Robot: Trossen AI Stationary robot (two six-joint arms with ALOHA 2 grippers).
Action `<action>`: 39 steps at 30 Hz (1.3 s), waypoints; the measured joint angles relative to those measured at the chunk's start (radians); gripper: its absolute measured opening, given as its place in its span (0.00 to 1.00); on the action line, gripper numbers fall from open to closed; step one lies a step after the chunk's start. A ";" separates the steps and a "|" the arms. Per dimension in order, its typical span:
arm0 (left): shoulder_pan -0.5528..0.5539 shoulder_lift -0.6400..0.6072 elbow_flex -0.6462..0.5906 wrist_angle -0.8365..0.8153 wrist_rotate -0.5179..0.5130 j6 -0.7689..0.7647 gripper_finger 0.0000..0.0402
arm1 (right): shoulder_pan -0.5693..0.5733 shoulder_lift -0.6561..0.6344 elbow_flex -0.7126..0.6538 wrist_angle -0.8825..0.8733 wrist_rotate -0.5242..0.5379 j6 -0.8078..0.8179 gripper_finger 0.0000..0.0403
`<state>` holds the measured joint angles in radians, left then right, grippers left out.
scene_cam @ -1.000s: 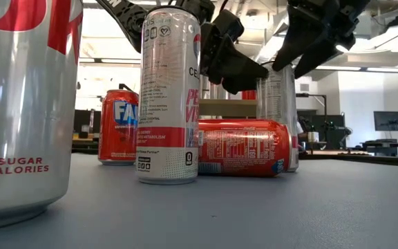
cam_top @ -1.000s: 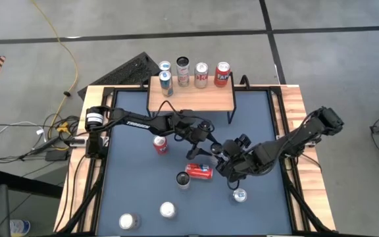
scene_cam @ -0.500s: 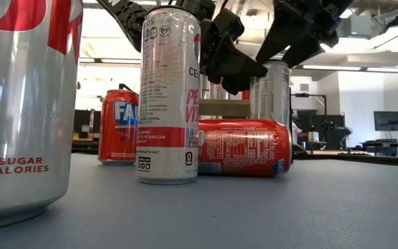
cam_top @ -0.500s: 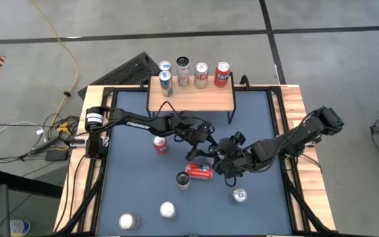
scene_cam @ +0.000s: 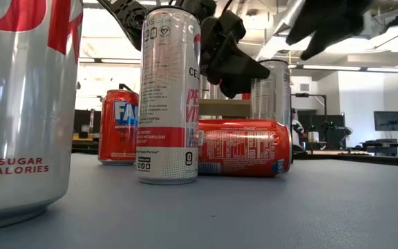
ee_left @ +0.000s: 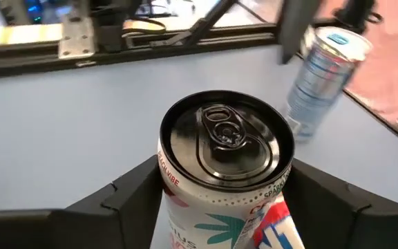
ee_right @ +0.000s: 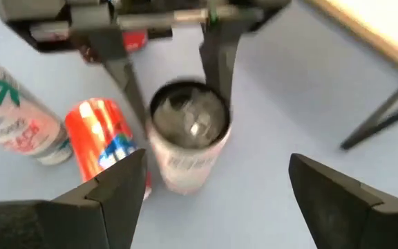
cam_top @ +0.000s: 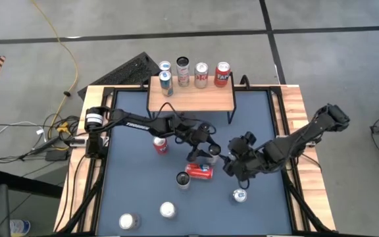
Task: Place canned beverage on shelf
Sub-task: Put the top right pink soda can on the shelf aligned with the other pink soda can
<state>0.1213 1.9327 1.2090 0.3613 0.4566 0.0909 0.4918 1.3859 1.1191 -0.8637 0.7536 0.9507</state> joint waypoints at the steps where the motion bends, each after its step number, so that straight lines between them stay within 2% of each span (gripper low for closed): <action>1: -0.003 0.000 0.000 0.001 -0.030 -0.026 0.60 | 0.014 -0.003 0.000 -0.021 -0.001 0.032 0.82; 8: -0.040 -0.002 0.000 0.000 -0.287 -0.180 0.61 | 0.083 0.004 0.000 -0.077 0.004 0.170 0.82; 13: -0.088 -0.002 0.000 -0.009 -0.570 -0.236 0.63 | 0.106 0.012 0.000 -0.079 0.008 0.211 0.82; 17: -0.126 -0.002 0.000 -0.013 -0.807 -0.371 0.63 | 0.125 0.011 0.000 -0.078 0.008 0.230 0.82; 21: -0.165 -0.002 0.000 -0.021 -1.065 -0.577 0.63 | 0.138 0.011 0.000 -0.079 0.009 0.236 0.82; 25: -0.197 -0.002 0.000 -0.071 -1.263 -0.704 0.63 | 0.137 0.011 0.000 -0.078 0.009 0.237 0.82; 28: -0.212 -0.002 0.000 -0.154 -1.325 -0.788 0.63 | 0.136 0.011 0.000 -0.078 0.013 0.231 0.82; 32: -0.236 -0.002 0.001 -0.230 -1.340 -0.889 0.63 | 0.136 0.011 0.000 -0.078 0.016 0.227 0.82; 35: -0.262 -0.002 0.037 -0.285 -1.355 -0.836 0.63 | 0.136 0.011 0.000 -0.078 0.020 0.220 0.82; 39: -0.301 0.000 0.135 -0.435 -1.396 -0.724 0.63 | 0.136 0.011 0.000 -0.078 0.037 0.217 0.82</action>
<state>-0.1794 1.9329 1.3445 -0.0737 -0.9395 -0.6334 0.6277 1.3972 1.1191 -0.9417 0.7902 1.1681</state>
